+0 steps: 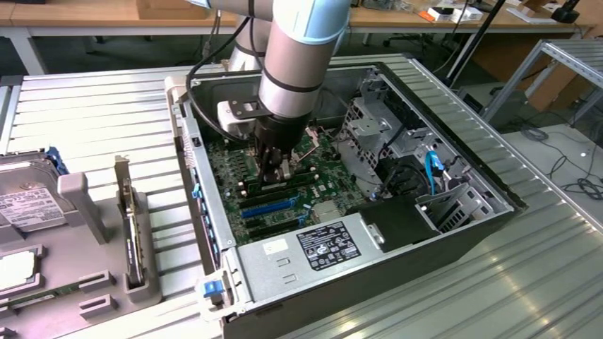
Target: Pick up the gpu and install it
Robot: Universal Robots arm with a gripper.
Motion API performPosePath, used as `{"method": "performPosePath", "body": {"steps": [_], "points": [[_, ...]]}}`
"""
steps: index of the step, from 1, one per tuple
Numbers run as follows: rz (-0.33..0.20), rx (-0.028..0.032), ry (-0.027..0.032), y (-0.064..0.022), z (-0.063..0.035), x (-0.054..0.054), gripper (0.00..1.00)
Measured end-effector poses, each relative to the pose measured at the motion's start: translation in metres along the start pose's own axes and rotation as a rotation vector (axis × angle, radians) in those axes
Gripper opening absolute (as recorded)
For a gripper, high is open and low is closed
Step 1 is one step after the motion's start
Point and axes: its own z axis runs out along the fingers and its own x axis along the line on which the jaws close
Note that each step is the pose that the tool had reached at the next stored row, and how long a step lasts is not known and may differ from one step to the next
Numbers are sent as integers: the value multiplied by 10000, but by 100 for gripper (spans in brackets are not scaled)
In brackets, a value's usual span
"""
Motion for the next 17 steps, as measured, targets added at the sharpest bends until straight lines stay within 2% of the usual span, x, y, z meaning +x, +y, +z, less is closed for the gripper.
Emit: {"method": "performPosePath", "body": {"steps": [11,17], "points": [[0,1,0,-1,15,16,11],[0,-14,1,13,-16,16,11]]}}
